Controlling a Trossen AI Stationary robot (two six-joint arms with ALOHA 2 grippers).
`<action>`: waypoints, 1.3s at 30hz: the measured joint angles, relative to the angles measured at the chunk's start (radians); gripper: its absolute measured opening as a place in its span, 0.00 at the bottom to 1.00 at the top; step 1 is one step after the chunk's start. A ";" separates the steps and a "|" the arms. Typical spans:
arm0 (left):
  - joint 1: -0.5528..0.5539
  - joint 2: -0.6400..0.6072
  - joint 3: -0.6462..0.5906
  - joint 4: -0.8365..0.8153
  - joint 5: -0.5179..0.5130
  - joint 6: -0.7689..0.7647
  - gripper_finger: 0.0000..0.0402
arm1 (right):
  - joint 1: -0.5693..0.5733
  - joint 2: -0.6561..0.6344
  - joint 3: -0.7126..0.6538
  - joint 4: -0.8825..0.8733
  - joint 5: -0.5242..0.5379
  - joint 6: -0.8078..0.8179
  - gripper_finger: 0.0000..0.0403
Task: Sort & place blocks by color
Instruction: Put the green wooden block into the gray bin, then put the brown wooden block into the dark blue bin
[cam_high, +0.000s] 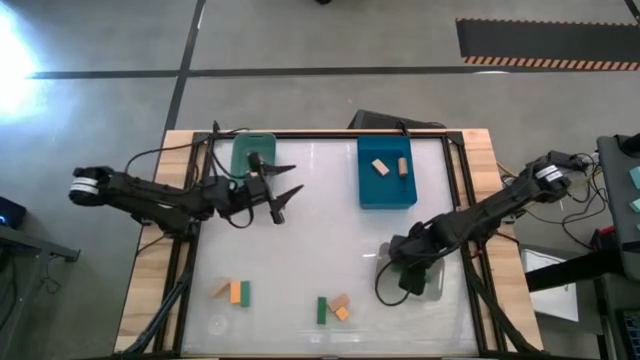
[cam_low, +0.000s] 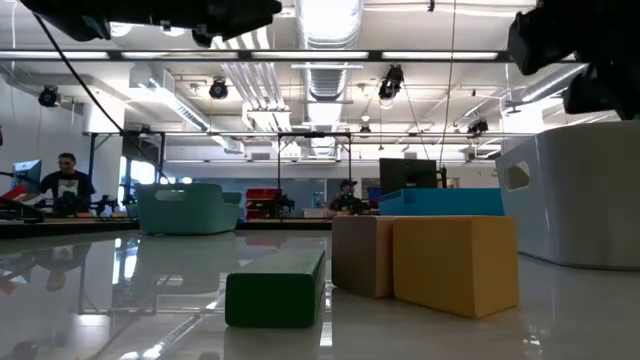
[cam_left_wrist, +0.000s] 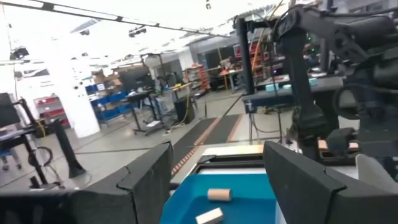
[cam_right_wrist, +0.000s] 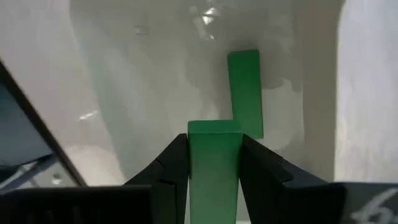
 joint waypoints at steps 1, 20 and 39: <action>0.006 -0.006 -0.006 -0.001 0.000 0.000 0.58 | -0.001 0.013 0.000 0.003 0.000 -0.007 0.23; 0.019 0.015 -0.017 -0.005 0.000 -0.038 0.58 | -0.006 0.150 0.000 0.009 0.057 -0.059 0.44; -0.010 0.124 -0.017 -0.166 0.005 -0.400 0.58 | -0.009 0.067 0.161 0.013 0.319 -0.167 0.40</action>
